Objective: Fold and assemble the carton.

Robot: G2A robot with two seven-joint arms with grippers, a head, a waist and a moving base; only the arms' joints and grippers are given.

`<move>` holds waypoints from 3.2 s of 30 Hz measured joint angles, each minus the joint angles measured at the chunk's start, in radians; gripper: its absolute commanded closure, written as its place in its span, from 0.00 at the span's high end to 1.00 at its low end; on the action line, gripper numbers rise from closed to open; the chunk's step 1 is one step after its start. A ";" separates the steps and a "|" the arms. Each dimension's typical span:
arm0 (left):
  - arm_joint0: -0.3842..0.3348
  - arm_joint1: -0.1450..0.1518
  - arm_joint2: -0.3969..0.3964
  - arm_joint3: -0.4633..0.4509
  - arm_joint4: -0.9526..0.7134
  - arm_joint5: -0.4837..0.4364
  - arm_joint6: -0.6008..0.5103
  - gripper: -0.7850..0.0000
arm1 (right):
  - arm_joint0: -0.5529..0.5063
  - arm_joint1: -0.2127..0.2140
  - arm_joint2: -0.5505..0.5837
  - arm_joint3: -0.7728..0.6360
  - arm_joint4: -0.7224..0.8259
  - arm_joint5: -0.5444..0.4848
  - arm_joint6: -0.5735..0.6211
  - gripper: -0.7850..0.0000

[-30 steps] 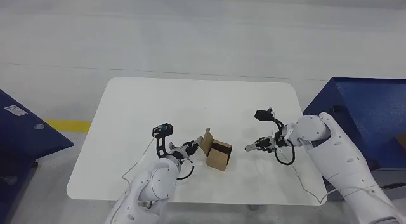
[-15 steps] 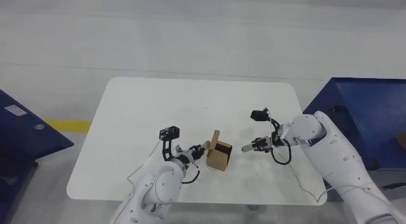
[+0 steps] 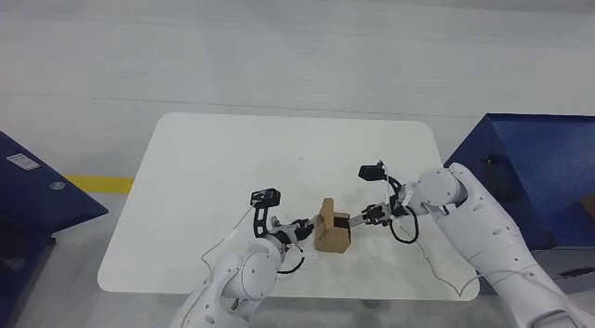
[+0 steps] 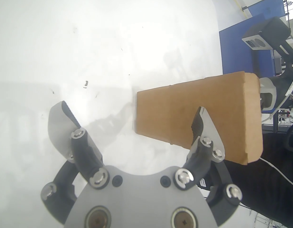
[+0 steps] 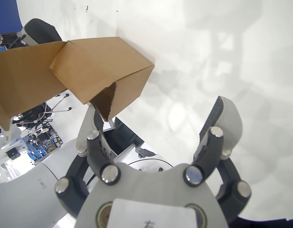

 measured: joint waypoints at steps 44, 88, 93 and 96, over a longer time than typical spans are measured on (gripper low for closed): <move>-0.020 -0.021 0.050 0.066 0.025 -0.049 0.044 1.00 | 0.040 -0.029 -0.024 0.138 0.038 -0.030 -0.030 1.00; -0.033 -0.037 0.051 0.105 0.024 -0.051 0.025 1.00 | 0.028 -0.038 -0.012 0.152 0.129 -0.050 -0.033 1.00; -0.034 -0.039 0.051 0.109 0.022 -0.054 0.026 1.00 | 0.031 -0.041 -0.017 0.157 0.127 -0.052 -0.035 1.00; -0.035 -0.041 0.051 0.112 0.021 -0.055 0.026 1.00 | 0.034 -0.043 -0.019 0.162 0.129 -0.053 -0.034 1.00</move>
